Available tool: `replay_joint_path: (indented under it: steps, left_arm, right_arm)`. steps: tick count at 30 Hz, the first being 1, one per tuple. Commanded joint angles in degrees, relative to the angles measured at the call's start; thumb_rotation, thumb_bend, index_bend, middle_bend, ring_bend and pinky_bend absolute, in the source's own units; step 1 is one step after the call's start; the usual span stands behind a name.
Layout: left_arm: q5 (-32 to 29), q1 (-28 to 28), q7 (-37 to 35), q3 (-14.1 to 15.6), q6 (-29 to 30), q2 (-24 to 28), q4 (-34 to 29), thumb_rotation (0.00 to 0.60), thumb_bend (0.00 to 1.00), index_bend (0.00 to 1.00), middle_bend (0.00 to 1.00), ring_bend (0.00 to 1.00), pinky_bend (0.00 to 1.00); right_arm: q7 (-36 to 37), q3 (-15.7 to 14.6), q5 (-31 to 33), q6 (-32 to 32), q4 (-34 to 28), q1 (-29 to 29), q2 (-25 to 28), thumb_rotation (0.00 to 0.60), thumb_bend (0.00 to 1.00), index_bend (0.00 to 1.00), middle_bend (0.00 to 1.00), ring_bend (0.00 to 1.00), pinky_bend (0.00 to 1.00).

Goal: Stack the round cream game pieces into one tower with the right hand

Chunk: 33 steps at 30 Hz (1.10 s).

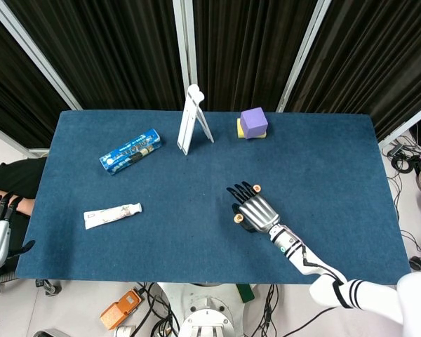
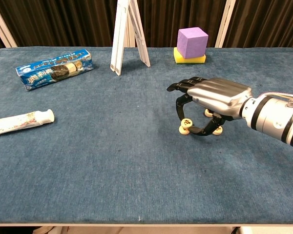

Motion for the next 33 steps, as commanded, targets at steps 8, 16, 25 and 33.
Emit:
replay_joint_path:
  steps: [8,16,25,33]
  left_arm:
    - [-0.2,-0.2,-0.1,-0.1,-0.5,-0.1,0.2,0.600,0.03,0.10,0.03,0.01,0.00]
    - [-0.2,-0.2,-0.2,-0.2,-0.6,-0.2,0.3,0.600,0.03,0.10,0.03,0.01,0.00]
    - [-0.4,-0.1,-0.4,-0.2,-0.6,-0.1,0.4,0.600,0.03,0.10,0.03,0.01,0.00]
    - [-0.4,-0.2,-0.6,-0.2,-0.7,-0.2,0.7,0.600,0.03,0.10,0.03,0.01,0.00]
  right_arm:
    - [-0.7,-0.8,1.3,0.6,-1.0,0.0,0.6,0.600,0.55,0.52,0.11,0.00,0.04]
    - [-1.1,-1.3,1.9,0.7,-1.0,0.3,0.4,0.600,0.55,0.50,0.11,0.00,0.03]
    - [-1.3,-1.9,2.4,0.8,-0.9,0.6,0.3,0.600,0.55,0.46,0.11,0.00,0.03]
    - [-0.6,-2.5,2.0,1.7,-1.8,0.4,0.9,0.600,0.55,0.46,0.11,0.00,0.03]
